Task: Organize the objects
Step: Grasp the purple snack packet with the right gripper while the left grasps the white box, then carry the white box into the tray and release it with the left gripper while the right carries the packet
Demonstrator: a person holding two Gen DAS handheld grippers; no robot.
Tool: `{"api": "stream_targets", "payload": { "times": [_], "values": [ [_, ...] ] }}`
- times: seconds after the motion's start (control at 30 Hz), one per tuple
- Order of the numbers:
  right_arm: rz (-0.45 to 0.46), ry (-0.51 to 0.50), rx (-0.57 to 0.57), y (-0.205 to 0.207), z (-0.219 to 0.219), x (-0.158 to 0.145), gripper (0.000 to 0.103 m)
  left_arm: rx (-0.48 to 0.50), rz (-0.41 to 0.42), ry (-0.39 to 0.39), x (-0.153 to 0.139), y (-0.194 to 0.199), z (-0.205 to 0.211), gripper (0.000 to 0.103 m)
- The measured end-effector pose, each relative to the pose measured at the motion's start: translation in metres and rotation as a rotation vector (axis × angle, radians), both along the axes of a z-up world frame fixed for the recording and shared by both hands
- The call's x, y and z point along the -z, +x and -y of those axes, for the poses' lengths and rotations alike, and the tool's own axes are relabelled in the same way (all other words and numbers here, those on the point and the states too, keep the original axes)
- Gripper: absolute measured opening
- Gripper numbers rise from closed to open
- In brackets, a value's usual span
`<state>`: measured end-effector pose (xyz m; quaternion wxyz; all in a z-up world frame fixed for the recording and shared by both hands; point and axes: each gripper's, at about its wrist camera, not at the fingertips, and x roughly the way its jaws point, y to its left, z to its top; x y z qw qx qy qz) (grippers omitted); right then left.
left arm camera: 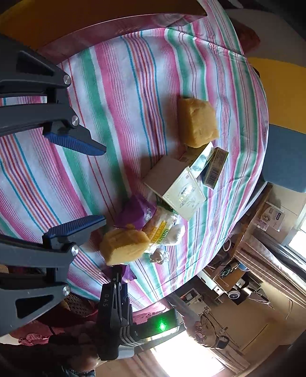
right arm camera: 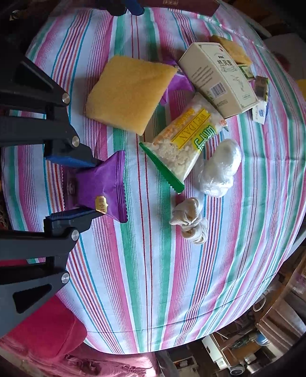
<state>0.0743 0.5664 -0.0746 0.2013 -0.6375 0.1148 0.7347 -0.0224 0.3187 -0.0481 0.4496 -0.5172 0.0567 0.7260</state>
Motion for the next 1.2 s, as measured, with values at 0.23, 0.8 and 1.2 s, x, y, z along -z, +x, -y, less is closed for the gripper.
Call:
{"api": "stream_targets", "payload": {
  "times": [0.23,0.8,1.2],
  "values": [
    [-0.079,-0.057,0.045,0.013,-0.011,-0.008,0.031,0.070,-0.117,-0.089,-0.014,-0.014,-0.032,0.075],
    [-0.172,-0.127,0.055,0.031,-0.018,-0.025,0.031,0.352,-0.386,-0.294,0.004,-0.026,-0.140,0.072],
    [-0.178,-0.121,0.068,0.039,-0.021,-0.028,0.031,0.302,-0.353,-0.246,0.008,-0.028,-0.130,0.052]
  ]
}}
